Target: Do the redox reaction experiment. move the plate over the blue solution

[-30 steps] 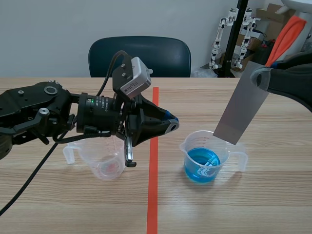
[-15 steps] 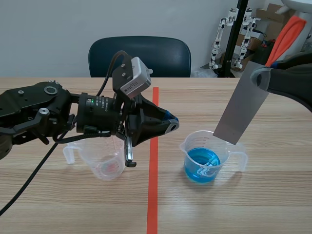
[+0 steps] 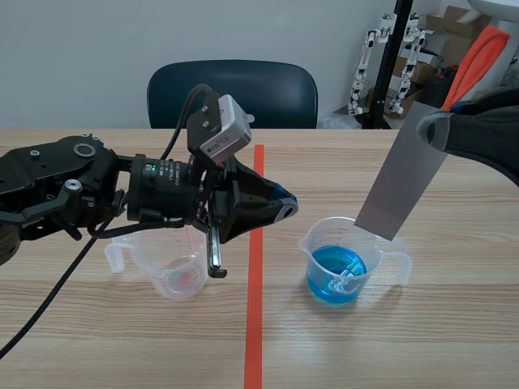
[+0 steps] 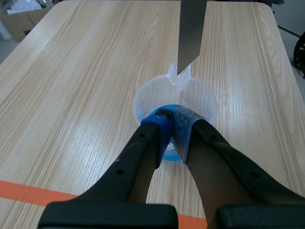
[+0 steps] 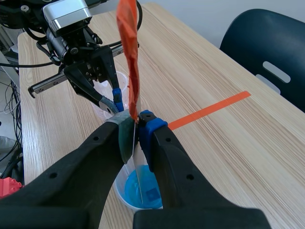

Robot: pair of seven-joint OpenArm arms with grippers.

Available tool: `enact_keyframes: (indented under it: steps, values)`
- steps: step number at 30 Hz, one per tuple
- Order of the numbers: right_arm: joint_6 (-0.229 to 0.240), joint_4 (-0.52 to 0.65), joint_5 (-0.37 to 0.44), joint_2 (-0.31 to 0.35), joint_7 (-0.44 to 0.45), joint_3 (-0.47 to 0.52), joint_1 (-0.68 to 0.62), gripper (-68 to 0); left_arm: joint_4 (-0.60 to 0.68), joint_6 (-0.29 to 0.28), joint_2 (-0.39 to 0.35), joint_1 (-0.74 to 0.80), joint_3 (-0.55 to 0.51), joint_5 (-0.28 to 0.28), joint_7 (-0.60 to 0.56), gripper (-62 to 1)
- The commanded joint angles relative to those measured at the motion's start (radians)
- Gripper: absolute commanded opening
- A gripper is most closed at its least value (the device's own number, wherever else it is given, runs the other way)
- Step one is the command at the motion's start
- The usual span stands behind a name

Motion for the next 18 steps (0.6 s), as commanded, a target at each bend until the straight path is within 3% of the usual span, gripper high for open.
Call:
enact_keyframes:
  steps: [1, 18]
  values:
    - [0.000, 0.005, 0.021, 0.013, 0.020, 0.006, 0.028, -66.9, 0.016, 0.002, 0.005, -0.014, -0.001, -0.014, -0.014, -59.4]
    - [0.000, 0.005, 0.021, 0.013, 0.031, 0.006, 0.028, -66.9, 0.016, 0.002, 0.005, -0.014, -0.001, -0.014, -0.014, -59.4]
